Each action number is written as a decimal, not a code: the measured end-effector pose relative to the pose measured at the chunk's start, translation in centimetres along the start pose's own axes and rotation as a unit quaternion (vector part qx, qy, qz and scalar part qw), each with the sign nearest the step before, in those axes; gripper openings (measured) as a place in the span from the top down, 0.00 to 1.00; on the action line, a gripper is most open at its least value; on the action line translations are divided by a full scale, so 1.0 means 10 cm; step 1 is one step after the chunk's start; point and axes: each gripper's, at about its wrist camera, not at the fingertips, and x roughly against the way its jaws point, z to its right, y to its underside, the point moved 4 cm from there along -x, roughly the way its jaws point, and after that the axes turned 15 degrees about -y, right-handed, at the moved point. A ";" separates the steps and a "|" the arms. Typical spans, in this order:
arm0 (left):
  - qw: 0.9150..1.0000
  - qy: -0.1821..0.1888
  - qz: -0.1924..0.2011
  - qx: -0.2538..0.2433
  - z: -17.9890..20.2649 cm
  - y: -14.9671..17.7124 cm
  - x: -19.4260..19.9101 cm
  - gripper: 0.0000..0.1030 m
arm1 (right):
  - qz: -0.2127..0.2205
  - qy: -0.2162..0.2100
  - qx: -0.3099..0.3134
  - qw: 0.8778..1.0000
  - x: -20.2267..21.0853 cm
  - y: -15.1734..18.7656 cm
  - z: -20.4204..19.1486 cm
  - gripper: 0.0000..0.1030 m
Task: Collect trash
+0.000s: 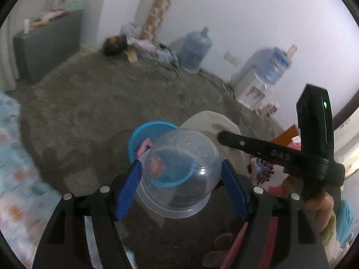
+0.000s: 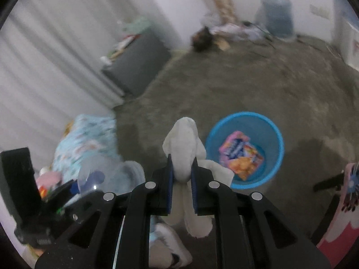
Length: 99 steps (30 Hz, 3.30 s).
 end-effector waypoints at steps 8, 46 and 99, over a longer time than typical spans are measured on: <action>0.996 -0.004 -0.083 0.018 0.35 -0.15 -1.14 0.19 | -0.020 0.086 -0.076 0.993 -0.49 -0.23 0.99 0.49; 0.924 -0.225 0.224 0.211 -2.57 2.21 3.24 0.06 | -0.124 -0.182 0.222 0.950 -0.58 0.66 -2.66 0.21; 0.809 -0.099 0.099 0.570 -5.95 1.80 2.13 0.40 | -0.199 -0.172 0.418 0.870 -2.15 1.56 -4.43 0.61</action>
